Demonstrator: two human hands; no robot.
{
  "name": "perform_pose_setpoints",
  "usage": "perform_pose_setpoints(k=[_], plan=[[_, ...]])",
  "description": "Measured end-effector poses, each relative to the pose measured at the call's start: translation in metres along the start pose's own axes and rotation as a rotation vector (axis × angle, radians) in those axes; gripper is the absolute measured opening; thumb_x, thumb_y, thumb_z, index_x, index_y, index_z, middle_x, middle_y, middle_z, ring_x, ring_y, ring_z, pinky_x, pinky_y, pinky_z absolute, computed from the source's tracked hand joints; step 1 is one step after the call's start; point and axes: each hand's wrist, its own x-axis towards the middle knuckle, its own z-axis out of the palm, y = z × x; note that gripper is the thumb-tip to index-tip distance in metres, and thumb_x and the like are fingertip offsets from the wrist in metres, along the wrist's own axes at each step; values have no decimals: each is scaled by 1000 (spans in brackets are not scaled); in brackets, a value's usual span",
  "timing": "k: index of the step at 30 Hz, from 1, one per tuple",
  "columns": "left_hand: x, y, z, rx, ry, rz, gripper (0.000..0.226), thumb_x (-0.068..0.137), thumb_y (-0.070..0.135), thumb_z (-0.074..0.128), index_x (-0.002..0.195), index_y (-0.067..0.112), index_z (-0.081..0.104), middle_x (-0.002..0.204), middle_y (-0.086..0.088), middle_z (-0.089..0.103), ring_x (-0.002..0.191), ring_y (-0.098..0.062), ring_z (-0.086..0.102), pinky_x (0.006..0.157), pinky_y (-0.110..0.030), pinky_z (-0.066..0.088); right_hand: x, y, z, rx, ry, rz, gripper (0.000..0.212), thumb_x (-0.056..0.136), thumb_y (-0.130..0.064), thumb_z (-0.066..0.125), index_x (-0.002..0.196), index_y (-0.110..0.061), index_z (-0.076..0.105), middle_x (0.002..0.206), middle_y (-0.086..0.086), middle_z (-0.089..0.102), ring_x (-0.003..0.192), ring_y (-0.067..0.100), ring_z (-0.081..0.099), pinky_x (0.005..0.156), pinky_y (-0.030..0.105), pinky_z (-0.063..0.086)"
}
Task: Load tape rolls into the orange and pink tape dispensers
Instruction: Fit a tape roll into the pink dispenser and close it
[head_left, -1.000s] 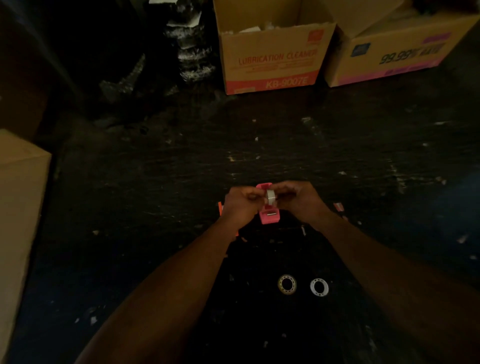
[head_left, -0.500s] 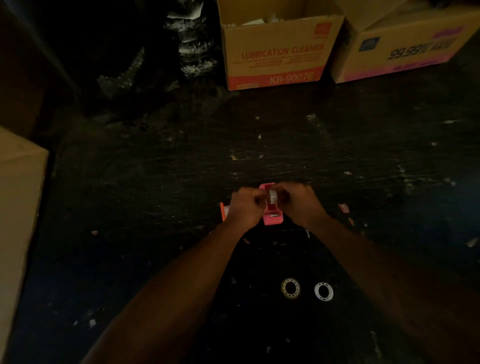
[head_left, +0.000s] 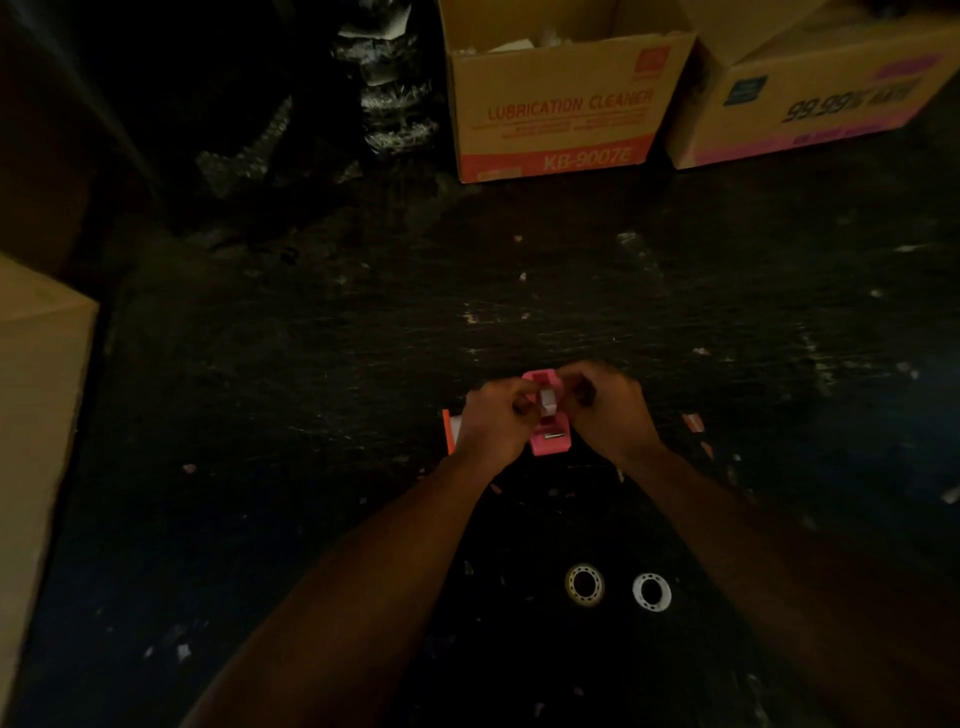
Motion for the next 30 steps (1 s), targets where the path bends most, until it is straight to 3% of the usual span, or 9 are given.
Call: perform_pose_setpoints(k=[5,9,12,18,22,25,30], plan=[[1,2,3,72,39,-7,14,92,23,66,103,18,74,103,0,75,88,-7,63,85,-23,46,16,-4,-5,-75,-117,-34,22,90,-20,62,109,-22,72,106,3,70,98,16,62,90,36,50],[3,2,3,93,43,-34,16,91,26,65,102,19,75,105,0,76,93,-14,67,80,-25,46,20,-11,-6,-132,-177,-43,18,91,-18,62,100,-10,75,98,14,68,95,26,60,87,41,48],[5,2,4,143,37,-37,19,91,28,63,101,17,75,104,-3,77,99,-20,69,88,-30,48,23,-10,-4,-102,-153,-34,14,88,-16,65,94,-11,76,95,13,70,93,27,62,86,40,48],[4,2,7,79,60,-64,17,90,33,67,101,20,73,104,1,75,99,-14,68,83,-23,40,25,-7,-1,-98,-183,-13,10,88,-12,63,85,-19,71,95,6,62,88,17,59,77,25,37],[3,2,8,84,62,-31,17,91,31,67,102,19,72,105,0,75,98,-14,67,92,-28,46,21,-7,0,-115,-190,-23,11,89,-12,61,82,-20,64,95,3,56,90,19,57,78,28,37],[3,0,9,88,78,4,17,91,29,68,105,20,72,106,0,75,100,-14,67,88,-23,45,15,-8,-2,-108,-178,-46,8,88,-6,61,84,-12,66,97,7,57,91,20,56,80,30,41],[-1,-4,8,60,21,43,33,91,24,67,124,25,68,116,3,74,108,-11,66,94,-18,42,7,-5,-4,-120,-183,-75,9,90,-5,59,90,-8,67,105,12,60,96,23,58,88,35,47]])
